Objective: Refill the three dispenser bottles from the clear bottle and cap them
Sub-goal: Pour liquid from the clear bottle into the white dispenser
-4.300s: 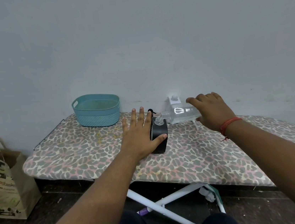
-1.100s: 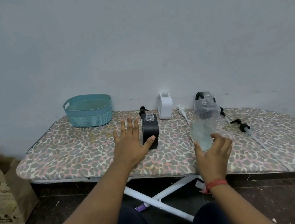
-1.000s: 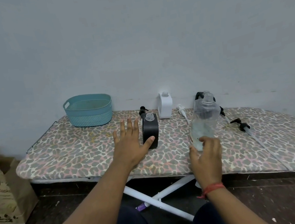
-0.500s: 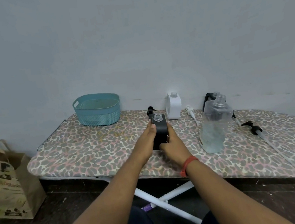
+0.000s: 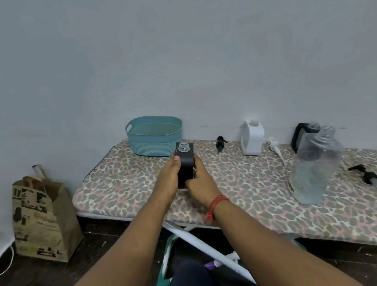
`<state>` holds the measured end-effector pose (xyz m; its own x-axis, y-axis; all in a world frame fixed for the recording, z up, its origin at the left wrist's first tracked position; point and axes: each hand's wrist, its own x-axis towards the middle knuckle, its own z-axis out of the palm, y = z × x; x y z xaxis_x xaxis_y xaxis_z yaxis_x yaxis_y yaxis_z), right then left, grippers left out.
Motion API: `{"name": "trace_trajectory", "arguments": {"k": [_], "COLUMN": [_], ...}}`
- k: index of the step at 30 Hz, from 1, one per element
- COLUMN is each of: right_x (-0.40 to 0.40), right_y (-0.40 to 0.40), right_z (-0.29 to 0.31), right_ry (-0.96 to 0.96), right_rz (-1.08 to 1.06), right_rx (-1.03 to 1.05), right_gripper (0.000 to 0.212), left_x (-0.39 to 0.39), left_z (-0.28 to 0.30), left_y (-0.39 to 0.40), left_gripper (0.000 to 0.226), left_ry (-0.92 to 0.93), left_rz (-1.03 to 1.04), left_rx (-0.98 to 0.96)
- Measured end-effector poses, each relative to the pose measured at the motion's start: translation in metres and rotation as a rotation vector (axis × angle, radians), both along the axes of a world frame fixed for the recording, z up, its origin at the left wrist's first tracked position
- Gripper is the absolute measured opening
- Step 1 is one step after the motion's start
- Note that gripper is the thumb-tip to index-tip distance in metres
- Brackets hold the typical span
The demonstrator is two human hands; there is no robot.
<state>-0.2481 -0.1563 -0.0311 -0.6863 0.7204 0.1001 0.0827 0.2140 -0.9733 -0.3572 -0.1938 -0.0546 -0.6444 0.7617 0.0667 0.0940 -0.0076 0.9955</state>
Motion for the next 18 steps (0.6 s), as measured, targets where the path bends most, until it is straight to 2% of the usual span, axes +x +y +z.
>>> {"name": "trace_trajectory", "arguments": {"k": [4,11,18], "right_x": [-0.033,-0.060,-0.056], "right_y": [-0.019,-0.037,-0.036], "right_z": [0.003,-0.005,-0.007], "right_ry": [0.019,0.012,-0.013], "right_rz": [0.039,0.018,0.028], "right_rx": [0.003,0.031,0.083], "right_gripper": [0.065,0.065,0.074], "left_x": [-0.033,-0.061,-0.054], "left_z": [-0.001,-0.004,-0.003], "left_y": [-0.024,-0.043,-0.045], "left_gripper": [0.035,0.026,0.047], "left_ry": [-0.008,-0.070,-0.048], "left_rz": [0.057,0.040,0.002], "left_rx": [0.006,0.005,0.007]}}
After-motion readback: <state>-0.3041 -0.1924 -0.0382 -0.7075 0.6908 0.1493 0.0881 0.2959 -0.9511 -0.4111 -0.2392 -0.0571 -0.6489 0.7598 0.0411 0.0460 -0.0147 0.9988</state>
